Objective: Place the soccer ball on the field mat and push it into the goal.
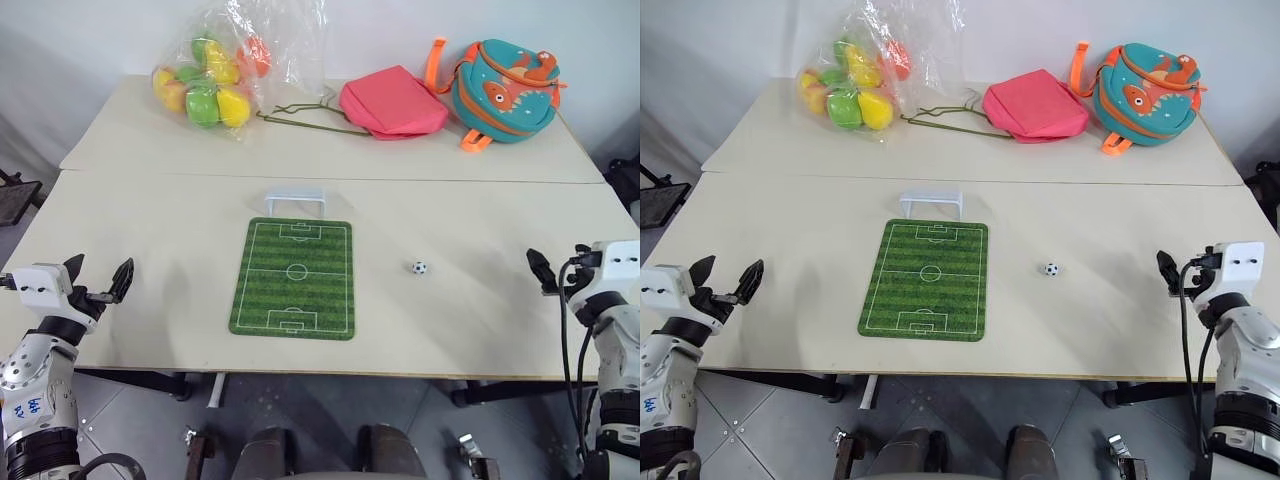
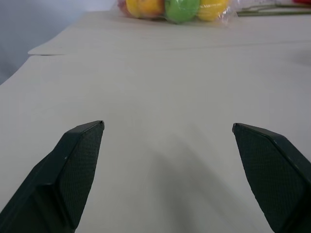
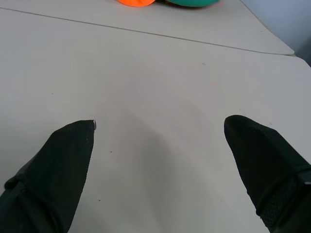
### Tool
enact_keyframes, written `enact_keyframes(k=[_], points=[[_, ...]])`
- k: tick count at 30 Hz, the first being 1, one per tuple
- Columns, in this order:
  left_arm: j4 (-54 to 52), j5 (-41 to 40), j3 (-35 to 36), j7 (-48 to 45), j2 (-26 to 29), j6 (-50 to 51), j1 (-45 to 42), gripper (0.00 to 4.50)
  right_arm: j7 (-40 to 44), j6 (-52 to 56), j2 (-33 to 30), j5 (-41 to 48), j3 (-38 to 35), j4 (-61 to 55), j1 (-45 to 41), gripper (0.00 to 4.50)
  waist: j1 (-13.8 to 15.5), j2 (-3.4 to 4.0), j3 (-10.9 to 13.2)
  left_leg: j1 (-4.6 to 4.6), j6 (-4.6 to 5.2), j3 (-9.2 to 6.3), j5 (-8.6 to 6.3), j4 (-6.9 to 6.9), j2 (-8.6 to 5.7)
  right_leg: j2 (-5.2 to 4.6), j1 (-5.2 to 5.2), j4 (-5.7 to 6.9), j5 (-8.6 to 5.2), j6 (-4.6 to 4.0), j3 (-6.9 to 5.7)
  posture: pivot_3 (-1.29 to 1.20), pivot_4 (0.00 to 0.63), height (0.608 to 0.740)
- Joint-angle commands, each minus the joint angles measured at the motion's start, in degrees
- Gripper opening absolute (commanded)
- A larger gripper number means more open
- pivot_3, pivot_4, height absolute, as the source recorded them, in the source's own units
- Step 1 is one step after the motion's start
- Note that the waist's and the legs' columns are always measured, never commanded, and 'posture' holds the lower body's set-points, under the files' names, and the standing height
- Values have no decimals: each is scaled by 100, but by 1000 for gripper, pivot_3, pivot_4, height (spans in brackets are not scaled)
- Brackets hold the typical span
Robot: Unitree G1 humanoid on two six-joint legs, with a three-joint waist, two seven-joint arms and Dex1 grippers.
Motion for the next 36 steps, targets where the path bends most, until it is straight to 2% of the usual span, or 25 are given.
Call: enact_keyframes(k=[1, 7, 9, 12, 16, 19, 22, 26, 36], points=[[-220, 66, 37, 146, 68, 63, -65, 4500, -8, 89, -26, 117, -49, -374, 52, 4461, 0, 0, 0, 0, 0, 0, 0, 0, 0, 0, 0, 0, 0, 0, 0, 0, 150, 740], [-437, 20, -41, 0, 123, 258, -105, 4500, 112, 776, -204, 212, 18, -851, 31, 4461, 2, 0, 0, 0, 0, -1, 0, 0, 1, 0, 0, 1, 0, 0, 0, 0, 150, 740], [-661, -212, -86, -313, 180, 452, -156, 4500, 462, 1255, -375, 388, 204, -1256, -138, 4461, 3, 1, 1, -1, 0, -1, 0, 0, 1, 0, 0, 1, 0, 0, 0, 0, 150, 740], [-717, -403, -173, -1040, 230, 181, -234, 4500, 923, 1758, -541, 544, 551, -1754, -330, 4461, -6, 5, 3, -2, 0, 1, 0, 2, 2, 0, -2, 1, 0, 0, 1, 0, 150, 740], [-598, -479, -337, -1692, 249, -21, -407, 4500, 1707, 2052, -740, 595, 1177, -2274, -470, 4461, 6, 4, 3, -1, -1, -1, 0, 1, 5, 5, -2, 0, 0, 0, -3, 0, 150, 740], [-660, -640, -521, -2453, 251, -164, -386, 4500, 2594, 1999, -947, 500, 1793, -2404, -587, 4461, 9, 2, 4, -3, 1, -1, -1, 1, 0, 4, -2, -1, 0, 0, -3, 0, 150, 740], [-757, -1069, -632, -3491, 237, -188, -294, 4500, 3453, 1774, -1105, 322, 2402, -2266, -804, 4461, 10, 0, 6, -6, 2, -2, -2, 4, -4, 2, -2, -2, 0, 0, -5, 0, 150, 740], [-779, -1124, -717, -4000, 285, -152, -177, 4500, 3955, 1352, -1015, 29, 2827, -1669, -1222, 4461, 4, -1, 7, -6, 2, -1, -2, 6, -4, 3, -2, -4, 0, 0, -7, 0, 150, 740], [-987, -1106, -552, -4011, 230, -184, 167, 4500, 4385, 176, -496, -820, 3440, 217, -2094, 4461, -10, -4, 10, -6, 2, -4, -2, 8, -2, 2, -1, -3, 0, 0, -8, 0, 150, 740]])
